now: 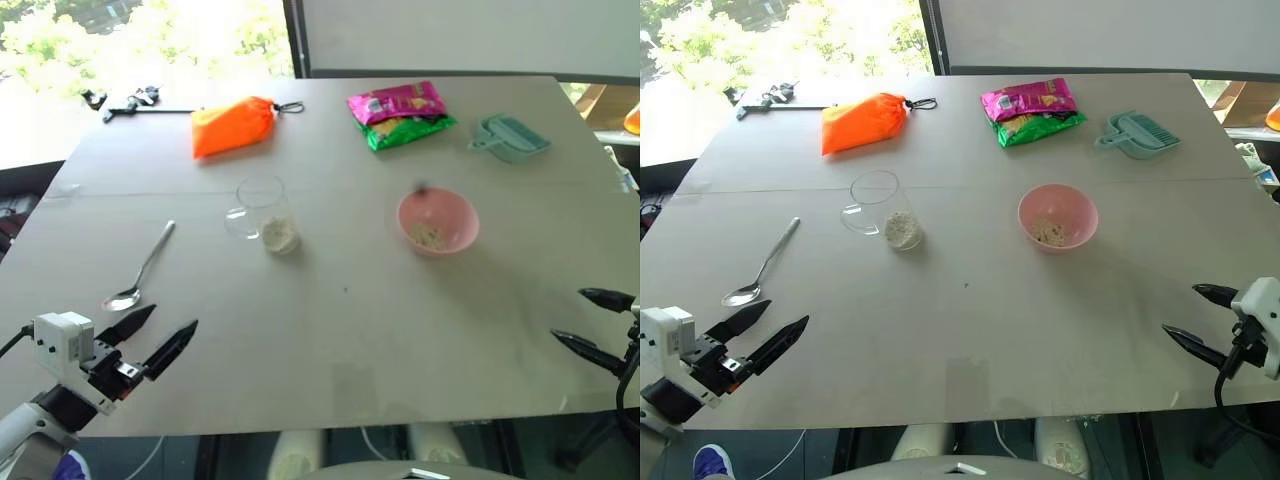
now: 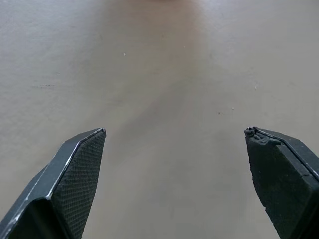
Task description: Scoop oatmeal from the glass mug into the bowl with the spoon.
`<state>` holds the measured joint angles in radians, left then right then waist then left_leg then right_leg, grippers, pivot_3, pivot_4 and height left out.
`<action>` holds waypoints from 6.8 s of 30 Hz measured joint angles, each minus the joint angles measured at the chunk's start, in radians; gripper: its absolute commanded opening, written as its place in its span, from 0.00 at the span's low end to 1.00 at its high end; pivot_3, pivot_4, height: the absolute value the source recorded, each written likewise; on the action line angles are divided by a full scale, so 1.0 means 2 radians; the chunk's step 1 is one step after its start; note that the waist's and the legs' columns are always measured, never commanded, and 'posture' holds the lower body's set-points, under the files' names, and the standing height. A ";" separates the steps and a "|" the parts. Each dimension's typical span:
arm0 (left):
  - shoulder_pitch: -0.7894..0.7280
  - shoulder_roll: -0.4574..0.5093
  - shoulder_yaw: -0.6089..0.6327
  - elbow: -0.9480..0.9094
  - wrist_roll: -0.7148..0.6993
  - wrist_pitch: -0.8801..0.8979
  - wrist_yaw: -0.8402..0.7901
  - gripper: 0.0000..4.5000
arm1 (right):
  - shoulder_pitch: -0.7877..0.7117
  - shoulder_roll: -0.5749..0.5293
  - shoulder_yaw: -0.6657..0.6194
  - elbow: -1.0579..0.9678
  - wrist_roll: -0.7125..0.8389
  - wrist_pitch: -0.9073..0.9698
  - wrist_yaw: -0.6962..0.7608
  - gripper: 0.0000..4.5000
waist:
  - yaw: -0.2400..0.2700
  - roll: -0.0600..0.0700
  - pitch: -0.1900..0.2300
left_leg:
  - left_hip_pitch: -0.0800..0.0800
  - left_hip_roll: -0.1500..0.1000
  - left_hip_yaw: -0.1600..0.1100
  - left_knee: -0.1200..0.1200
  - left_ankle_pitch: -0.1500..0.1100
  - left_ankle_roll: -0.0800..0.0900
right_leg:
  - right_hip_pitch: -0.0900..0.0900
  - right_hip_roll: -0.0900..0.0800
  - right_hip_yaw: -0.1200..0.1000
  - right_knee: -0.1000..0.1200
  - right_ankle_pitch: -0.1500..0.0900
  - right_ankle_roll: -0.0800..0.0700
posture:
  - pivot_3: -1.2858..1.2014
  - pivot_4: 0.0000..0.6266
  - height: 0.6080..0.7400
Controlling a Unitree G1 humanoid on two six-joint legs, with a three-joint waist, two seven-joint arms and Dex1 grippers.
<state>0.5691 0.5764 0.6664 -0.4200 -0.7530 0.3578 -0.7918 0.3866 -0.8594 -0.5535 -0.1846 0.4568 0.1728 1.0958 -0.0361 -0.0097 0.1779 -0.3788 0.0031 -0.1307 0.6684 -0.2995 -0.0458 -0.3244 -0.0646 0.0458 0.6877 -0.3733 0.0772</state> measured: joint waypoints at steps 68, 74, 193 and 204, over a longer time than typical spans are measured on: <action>-0.425 0.212 -0.159 0.321 0.147 0.326 0.123 0.33 | -0.232 0.033 0.116 -0.061 0.187 0.038 0.145 1.00 | -0.004 0.000 0.001 | -0.001 0.000 -0.002 0.000 0.001 -0.002 | -0.002 0.000 -0.001 0.002 0.000 0.000 | 0.52 0.24 1.00; -0.433 0.211 -0.161 0.338 0.163 0.314 0.113 0.01 | -0.231 0.033 0.117 -0.071 0.186 0.040 0.135 1.00 | -0.003 0.001 0.001 | -0.001 0.000 -0.002 0.001 0.001 -0.002 | -0.002 0.000 -0.001 0.003 0.000 0.000 | 0.52 0.24 1.00; -0.530 -0.030 -0.265 -0.073 -0.021 0.164 0.111 0.59 | -0.448 0.113 0.204 -0.092 0.490 0.374 -0.522 0.00 | -0.003 -0.001 0.001 | -0.004 0.000 -0.002 0.002 0.001 -0.002 | -0.005 0.001 -0.001 0.003 0.000 0.000 | 0.52 0.24 1.00; -0.422 0.197 0.008 0.044 -0.168 0.356 0.163 0.59 | -0.419 0.031 0.094 -0.060 0.605 0.389 -0.519 0.00 | -0.023 0.000 0.002 | -0.008 0.000 -0.001 0.001 0.001 -0.002 | -0.009 0.001 -0.001 0.003 0.000 0.000 | 0.52 0.24 1.00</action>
<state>-0.2740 0.9705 0.6829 -0.3329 -1.0883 1.0700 -0.4661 -0.4509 -0.7965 -0.3654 -0.3046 1.6663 0.9507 0.0583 -0.0829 -0.0091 0.1814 -0.3942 0.0031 -0.1318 0.6694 -0.2968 -0.0502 -0.3417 -0.0629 0.0445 0.6935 -0.3732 0.0773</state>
